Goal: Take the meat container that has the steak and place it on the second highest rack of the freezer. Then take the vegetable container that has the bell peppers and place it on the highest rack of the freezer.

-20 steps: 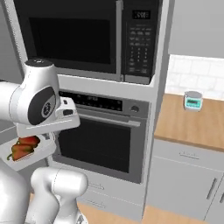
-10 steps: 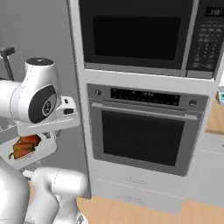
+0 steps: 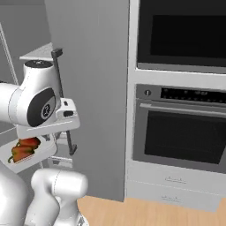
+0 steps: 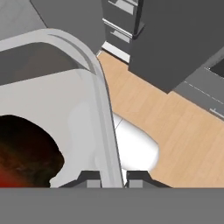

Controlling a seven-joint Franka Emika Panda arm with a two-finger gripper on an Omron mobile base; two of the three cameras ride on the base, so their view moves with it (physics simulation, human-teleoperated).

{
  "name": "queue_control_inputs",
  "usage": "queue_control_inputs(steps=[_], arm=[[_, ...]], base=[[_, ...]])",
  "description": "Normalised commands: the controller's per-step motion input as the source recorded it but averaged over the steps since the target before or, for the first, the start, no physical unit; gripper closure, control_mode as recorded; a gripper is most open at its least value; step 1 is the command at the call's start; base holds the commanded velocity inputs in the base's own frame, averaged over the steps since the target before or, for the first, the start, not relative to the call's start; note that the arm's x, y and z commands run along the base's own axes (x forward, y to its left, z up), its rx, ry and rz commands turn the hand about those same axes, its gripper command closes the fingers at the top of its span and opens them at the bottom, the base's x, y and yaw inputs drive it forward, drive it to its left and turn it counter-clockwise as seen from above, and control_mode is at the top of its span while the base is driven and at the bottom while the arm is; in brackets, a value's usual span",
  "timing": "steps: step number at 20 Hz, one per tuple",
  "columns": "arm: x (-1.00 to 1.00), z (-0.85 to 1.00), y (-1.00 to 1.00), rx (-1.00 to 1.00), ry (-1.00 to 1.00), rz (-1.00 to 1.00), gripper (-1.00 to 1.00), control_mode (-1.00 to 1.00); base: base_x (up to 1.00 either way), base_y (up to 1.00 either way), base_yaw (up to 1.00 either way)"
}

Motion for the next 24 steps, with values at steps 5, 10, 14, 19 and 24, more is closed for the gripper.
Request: queue_control_inputs(steps=[5,10,14,19,24], arm=[[0.00,0.00,0.00,0.00,0.00,0.00,1.00,1.00],[0.00,0.00,0.00,0.00,0.00,0.00,1.00,1.00],[0.00,0.00,0.00,0.00,0.00,0.00,1.00,1.00],[0.00,0.00,0.00,0.00,0.00,0.00,1.00,1.00],[0.00,0.00,0.00,0.00,0.00,0.00,1.00,1.00]], base=[[-0.01,0.65,-0.27],[0.17,0.21,-0.35],[0.41,0.34,-0.26],[0.23,0.58,-0.10],[0.20,0.54,-0.02]])
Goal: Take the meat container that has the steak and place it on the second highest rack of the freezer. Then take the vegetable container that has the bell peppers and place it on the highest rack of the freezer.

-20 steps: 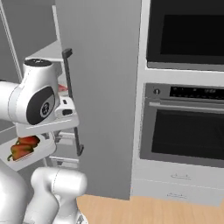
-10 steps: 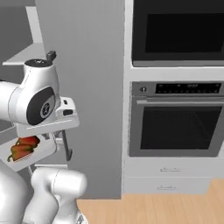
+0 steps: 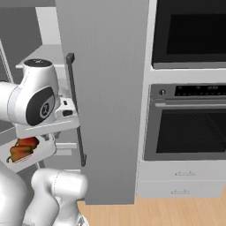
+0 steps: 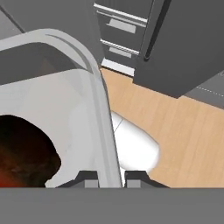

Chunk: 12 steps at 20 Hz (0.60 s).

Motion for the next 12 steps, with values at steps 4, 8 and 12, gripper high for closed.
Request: queue_control_inputs(steps=[4,8,12], arm=[[0.59,0.16,0.12,0.00,-0.01,-0.13,1.00,-1.00],[0.59,0.32,0.11,0.09,0.00,-0.22,1.00,-1.00],[0.16,0.49,0.39,0.28,0.00,-0.30,1.00,-1.00]], base=[[0.00,0.00,0.00],[0.00,0.00,0.00],[0.00,0.00,0.00]])
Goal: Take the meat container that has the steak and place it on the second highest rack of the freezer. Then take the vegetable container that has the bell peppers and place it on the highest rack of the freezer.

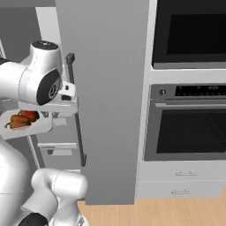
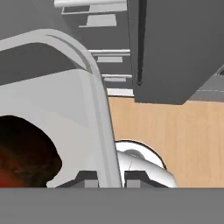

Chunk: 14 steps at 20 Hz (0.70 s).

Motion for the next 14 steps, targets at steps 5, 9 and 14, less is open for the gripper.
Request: queue_control_inputs(steps=[5,9,14], arm=[[0.00,0.35,0.54,0.41,0.00,-0.45,1.00,-1.00],[0.02,0.11,0.50,0.32,0.00,-0.62,1.00,-1.00],[0.12,0.00,0.44,0.33,0.00,-0.63,1.00,-1.00]], base=[[0.00,0.00,0.00],[0.00,0.00,0.00],[0.00,0.00,0.00]])
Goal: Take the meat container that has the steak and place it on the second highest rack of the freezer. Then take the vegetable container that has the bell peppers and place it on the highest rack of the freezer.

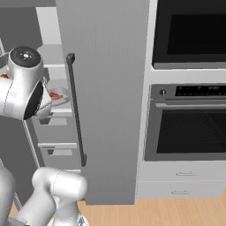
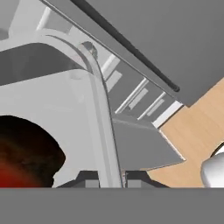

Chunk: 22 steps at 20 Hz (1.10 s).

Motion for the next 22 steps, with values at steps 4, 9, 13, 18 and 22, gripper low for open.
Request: queue_control_inputs(steps=[4,9,13,18,22], arm=[[0.54,0.12,0.50,0.36,0.00,-0.46,1.00,-1.00],[0.74,0.29,0.58,0.31,0.00,-0.29,1.00,-1.00],[0.44,0.20,0.40,0.26,0.00,-0.06,1.00,-1.00],[0.02,0.00,0.12,0.00,0.00,0.01,1.00,-1.00],[0.38,0.00,0.35,0.00,0.02,-0.03,1.00,-1.00]], base=[[0.00,0.00,0.00],[0.00,0.00,0.00],[0.00,0.00,0.00],[0.00,0.00,0.00],[0.00,0.00,0.00]])
